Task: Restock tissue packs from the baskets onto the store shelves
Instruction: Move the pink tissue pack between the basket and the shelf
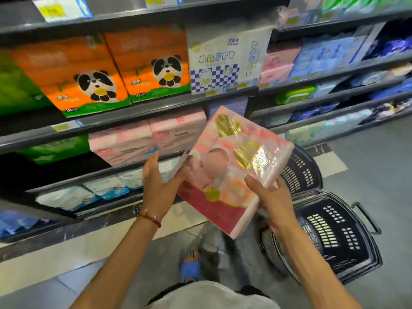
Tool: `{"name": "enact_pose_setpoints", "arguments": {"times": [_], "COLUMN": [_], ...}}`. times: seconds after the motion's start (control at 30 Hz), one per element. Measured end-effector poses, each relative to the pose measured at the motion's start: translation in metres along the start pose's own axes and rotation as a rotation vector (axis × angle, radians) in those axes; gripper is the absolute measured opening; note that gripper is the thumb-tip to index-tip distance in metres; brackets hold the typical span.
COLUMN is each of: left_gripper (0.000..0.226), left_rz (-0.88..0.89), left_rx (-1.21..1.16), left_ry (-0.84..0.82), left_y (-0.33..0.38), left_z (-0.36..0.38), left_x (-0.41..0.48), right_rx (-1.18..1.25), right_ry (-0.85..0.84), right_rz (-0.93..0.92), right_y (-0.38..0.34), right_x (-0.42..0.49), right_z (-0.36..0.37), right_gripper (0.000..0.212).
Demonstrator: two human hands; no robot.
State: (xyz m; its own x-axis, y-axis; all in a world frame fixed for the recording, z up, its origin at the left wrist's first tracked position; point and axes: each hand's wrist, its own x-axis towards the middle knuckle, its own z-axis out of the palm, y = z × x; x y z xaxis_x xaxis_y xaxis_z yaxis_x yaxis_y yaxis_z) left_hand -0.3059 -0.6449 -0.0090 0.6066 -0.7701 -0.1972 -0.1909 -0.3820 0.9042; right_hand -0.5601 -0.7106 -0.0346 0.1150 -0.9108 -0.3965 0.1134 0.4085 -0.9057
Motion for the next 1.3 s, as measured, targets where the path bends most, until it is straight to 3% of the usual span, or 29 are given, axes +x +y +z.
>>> {"name": "enact_pose_setpoints", "arguments": {"times": [0.1, 0.2, 0.27, 0.5, 0.57, 0.7, 0.9, 1.07, 1.3], "left_gripper": [0.117, 0.077, 0.077, 0.064, 0.061, 0.064, 0.064, 0.077, 0.045], "left_rz": [-0.001, 0.032, 0.065, 0.122, 0.125, 0.193, 0.260, 0.326, 0.434], "left_rx": [-0.005, -0.143, -0.116, -0.231, -0.282, -0.300, -0.336, -0.320, -0.277], "left_ry": [-0.210, -0.418, -0.466, -0.198, -0.116, 0.014, 0.130, 0.160, 0.311], "left_y": [0.012, 0.016, 0.008, 0.008, 0.007, 0.011, 0.020, 0.037, 0.078], "left_z": [-0.013, -0.019, -0.024, -0.049, -0.059, -0.085, -0.144, -0.222, -0.317], "left_x": [-0.005, -0.019, -0.031, -0.066, -0.069, -0.065, -0.038, -0.001, 0.044], "right_rx": [-0.031, -0.057, -0.070, -0.168, -0.194, -0.258, -0.444, -0.468, -0.310], "right_ry": [-0.102, -0.223, -0.290, -0.444, -0.476, -0.523, -0.535, -0.512, -0.391], "right_rz": [-0.018, -0.041, -0.069, -0.182, -0.217, -0.320, -0.579, -0.769, -0.889], "right_y": [-0.010, -0.013, -0.013, -0.037, -0.047, -0.073, -0.105, -0.129, -0.155], "right_x": [-0.012, -0.019, -0.021, -0.025, -0.032, -0.046, -0.052, -0.059, -0.072], "right_z": [-0.015, -0.023, -0.024, 0.010, 0.028, 0.072, 0.164, 0.249, 0.349], "right_gripper": [0.067, 0.065, 0.067, 0.098, 0.094, 0.067, 0.086, 0.072, 0.071]}}
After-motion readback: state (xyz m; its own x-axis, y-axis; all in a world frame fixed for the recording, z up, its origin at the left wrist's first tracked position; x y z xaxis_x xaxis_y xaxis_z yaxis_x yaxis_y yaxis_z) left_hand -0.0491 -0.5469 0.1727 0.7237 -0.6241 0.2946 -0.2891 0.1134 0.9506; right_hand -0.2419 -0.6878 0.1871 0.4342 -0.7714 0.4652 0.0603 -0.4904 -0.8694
